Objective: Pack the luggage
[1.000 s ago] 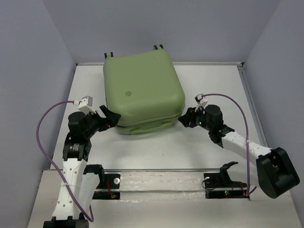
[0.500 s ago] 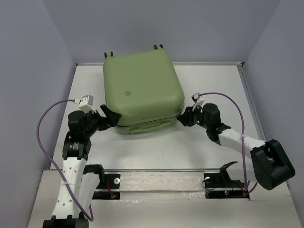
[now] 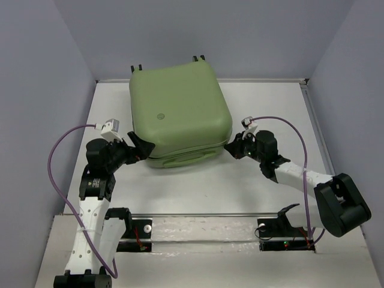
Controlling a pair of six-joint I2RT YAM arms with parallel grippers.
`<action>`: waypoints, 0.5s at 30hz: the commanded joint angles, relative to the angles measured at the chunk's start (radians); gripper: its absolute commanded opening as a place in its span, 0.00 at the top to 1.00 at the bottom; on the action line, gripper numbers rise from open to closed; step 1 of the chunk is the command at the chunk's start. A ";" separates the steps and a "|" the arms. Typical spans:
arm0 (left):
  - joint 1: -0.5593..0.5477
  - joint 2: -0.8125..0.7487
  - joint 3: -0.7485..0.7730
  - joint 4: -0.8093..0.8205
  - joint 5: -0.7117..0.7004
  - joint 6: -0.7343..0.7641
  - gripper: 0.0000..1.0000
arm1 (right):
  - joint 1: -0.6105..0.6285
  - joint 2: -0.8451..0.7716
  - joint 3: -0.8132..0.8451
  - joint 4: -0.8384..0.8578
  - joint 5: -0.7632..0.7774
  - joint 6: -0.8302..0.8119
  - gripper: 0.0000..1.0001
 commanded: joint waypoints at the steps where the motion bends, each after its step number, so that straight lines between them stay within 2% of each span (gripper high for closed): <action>1: -0.003 -0.002 0.029 0.078 0.053 -0.025 0.01 | 0.004 0.000 0.024 0.174 0.032 0.005 0.91; 8: -0.034 0.011 0.015 0.138 0.088 -0.058 0.01 | 0.023 -0.012 0.012 0.137 0.046 0.041 0.93; 15: -0.068 0.020 0.018 0.195 0.099 -0.088 0.01 | 0.158 -0.049 0.018 0.011 0.130 0.064 0.93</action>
